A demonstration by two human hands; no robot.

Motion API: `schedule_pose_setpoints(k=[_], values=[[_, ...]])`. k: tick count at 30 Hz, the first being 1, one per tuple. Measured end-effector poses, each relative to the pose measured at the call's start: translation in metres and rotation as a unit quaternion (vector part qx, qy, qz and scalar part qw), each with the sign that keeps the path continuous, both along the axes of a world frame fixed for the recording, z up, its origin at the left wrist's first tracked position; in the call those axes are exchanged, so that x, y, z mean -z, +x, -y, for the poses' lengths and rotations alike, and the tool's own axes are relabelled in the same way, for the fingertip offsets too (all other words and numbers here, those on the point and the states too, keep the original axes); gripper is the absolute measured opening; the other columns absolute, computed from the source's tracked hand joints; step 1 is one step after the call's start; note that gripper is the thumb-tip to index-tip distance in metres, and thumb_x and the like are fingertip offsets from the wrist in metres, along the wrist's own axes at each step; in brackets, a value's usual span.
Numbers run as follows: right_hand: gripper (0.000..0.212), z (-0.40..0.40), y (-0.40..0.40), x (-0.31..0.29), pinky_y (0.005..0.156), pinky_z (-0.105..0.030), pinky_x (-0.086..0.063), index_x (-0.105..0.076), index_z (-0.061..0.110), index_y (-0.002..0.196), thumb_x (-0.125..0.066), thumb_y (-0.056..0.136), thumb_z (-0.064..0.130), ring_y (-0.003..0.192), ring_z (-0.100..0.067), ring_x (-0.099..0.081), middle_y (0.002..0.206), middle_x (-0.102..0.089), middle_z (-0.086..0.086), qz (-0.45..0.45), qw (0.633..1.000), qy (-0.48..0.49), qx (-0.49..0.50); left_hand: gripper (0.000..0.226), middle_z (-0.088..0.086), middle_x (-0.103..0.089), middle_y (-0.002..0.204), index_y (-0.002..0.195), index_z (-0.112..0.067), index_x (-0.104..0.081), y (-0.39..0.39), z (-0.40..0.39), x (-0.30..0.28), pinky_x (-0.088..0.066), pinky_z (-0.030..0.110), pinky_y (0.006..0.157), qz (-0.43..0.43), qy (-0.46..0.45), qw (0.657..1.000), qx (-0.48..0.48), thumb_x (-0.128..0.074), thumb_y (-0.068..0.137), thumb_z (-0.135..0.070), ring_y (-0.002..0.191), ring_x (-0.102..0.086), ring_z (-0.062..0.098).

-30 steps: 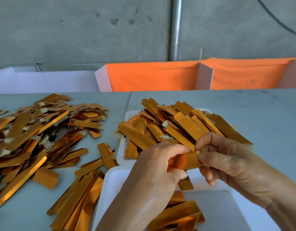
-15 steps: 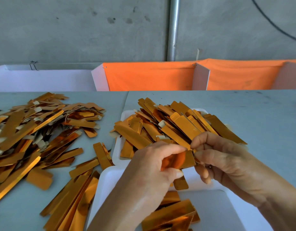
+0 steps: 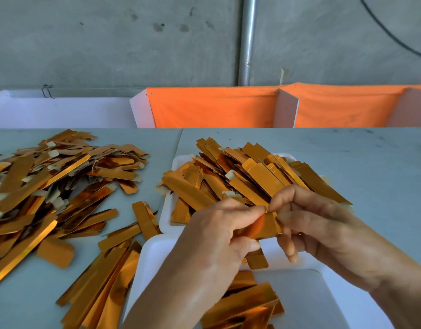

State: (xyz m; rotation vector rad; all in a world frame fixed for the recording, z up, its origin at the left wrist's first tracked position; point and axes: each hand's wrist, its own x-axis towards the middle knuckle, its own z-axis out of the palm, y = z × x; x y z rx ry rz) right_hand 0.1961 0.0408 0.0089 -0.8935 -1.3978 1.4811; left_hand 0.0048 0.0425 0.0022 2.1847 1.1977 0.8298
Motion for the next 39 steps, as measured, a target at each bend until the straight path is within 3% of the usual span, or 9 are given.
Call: schedule_pose_setpoints(k=[5, 10, 16, 21, 25, 28, 31, 34, 39], values=[[0.035, -0.003, 0.007, 0.005, 0.045, -0.023, -0.047, -0.07, 0.007, 0.091, -0.086, 0.066, 0.025, 0.045, -0.015, -0.053, 0.06, -0.051, -0.006, -0.102, 0.992, -0.042, -0.056, 0.047, -0.036, -0.053, 0.115, 0.125, -0.045, -0.054, -0.001, 0.002, -0.004, -0.032, -0.005, 0.087, 0.062, -0.064, 0.996, 0.025, -0.068, 0.084, -0.027, 0.109, -0.045, -0.018], [0.039, -0.006, 0.007, 0.009, 0.045, -0.021, -0.046, -0.071, 0.008, 0.09, -0.089, 0.061, 0.026, 0.043, -0.014, -0.052, 0.058, -0.051, -0.005, -0.1, 0.993, -0.039, -0.056, 0.046, -0.037, -0.053, 0.115, 0.123, -0.044, -0.055, 0.0, 0.003, -0.003, -0.032, -0.007, 0.082, 0.074, -0.094, 0.993, 0.02, -0.069, 0.083, -0.026, 0.107, -0.046, -0.02], [0.038, -0.008, 0.0, 0.015, 0.052, -0.024, -0.052, -0.07, 0.014, 0.095, -0.087, 0.064, 0.029, 0.051, -0.016, -0.06, 0.061, -0.06, -0.007, -0.106, 0.988, -0.073, -0.082, 0.045, -0.017, -0.065, 0.113, 0.123, -0.034, -0.061, -0.006, -0.001, -0.002, -0.042, 0.032, 0.103, 0.122, -0.181, 0.976, 0.024, -0.069, 0.083, -0.014, 0.111, -0.058, 0.001], [0.038, -0.007, -0.002, 0.013, 0.047, -0.02, -0.049, -0.069, 0.014, 0.087, -0.09, 0.059, 0.03, 0.046, -0.015, -0.057, 0.058, -0.057, -0.004, -0.076, 0.992, -0.084, -0.064, 0.043, -0.018, -0.07, 0.105, 0.117, -0.04, -0.064, -0.007, 0.0, -0.002, -0.043, 0.035, 0.102, 0.116, -0.218, 0.969, 0.029, -0.069, 0.084, -0.013, 0.105, -0.062, 0.0], [0.018, -0.004, -0.004, 0.011, 0.048, -0.019, -0.046, -0.066, 0.017, 0.075, -0.072, 0.073, 0.034, 0.046, -0.014, -0.054, 0.055, -0.052, -0.003, -0.001, 0.998, -0.06, -0.002, 0.04, -0.017, -0.071, 0.101, 0.107, -0.048, -0.067, -0.009, 0.0, -0.008, -0.044, 0.037, 0.1, 0.111, -0.24, 0.964, 0.023, -0.07, 0.083, -0.016, 0.102, -0.064, 0.004], [0.036, -0.005, -0.005, 0.011, 0.052, -0.02, -0.047, -0.057, 0.013, 0.071, -0.062, 0.073, 0.048, 0.049, -0.015, -0.055, 0.055, -0.054, -0.004, 0.124, 0.987, -0.036, 0.094, 0.045, -0.019, -0.069, 0.107, 0.114, -0.043, -0.064, -0.011, 0.001, -0.01, -0.043, 0.034, 0.101, 0.078, -0.289, 0.952, 0.056, -0.075, 0.078, -0.018, 0.104, -0.062, 0.0], [0.036, -0.006, -0.009, 0.015, 0.05, -0.024, -0.05, -0.056, 0.007, 0.08, -0.061, 0.082, 0.042, 0.05, -0.018, -0.064, 0.056, -0.064, -0.004, 0.262, 0.953, -0.039, 0.149, 0.053, -0.023, -0.068, 0.105, 0.117, -0.041, -0.059, -0.012, 0.004, -0.011, -0.045, 0.022, 0.096, 0.03, -0.347, 0.934, 0.083, -0.081, 0.07, -0.032, 0.098, -0.061, -0.008], [0.03, -0.007, -0.017, 0.016, 0.056, -0.029, -0.057, -0.056, 0.007, 0.086, -0.065, 0.085, 0.036, 0.058, -0.02, -0.071, 0.064, -0.072, -0.006, 0.288, 0.943, -0.078, 0.146, 0.033, -0.022, -0.069, 0.093, 0.094, -0.038, -0.068, -0.011, 0.003, -0.01, -0.047, 0.016, 0.079, 0.034, -0.282, 0.959, 0.002, -0.07, 0.067, -0.057, 0.087, -0.062, -0.009], [0.031, -0.007, -0.036, 0.023, 0.068, -0.033, -0.061, -0.052, 0.013, 0.09, -0.076, 0.079, 0.029, 0.062, -0.014, -0.072, 0.07, -0.074, -0.005, 0.309, 0.93, -0.108, 0.165, 0.01, -0.019, -0.058, 0.099, 0.099, -0.033, -0.061, -0.002, -0.003, 0.005, -0.037, 0.006, 0.064, -0.016, -0.118, 0.977, -0.179, -0.061, 0.09, -0.032, 0.088, -0.054, -0.001]])
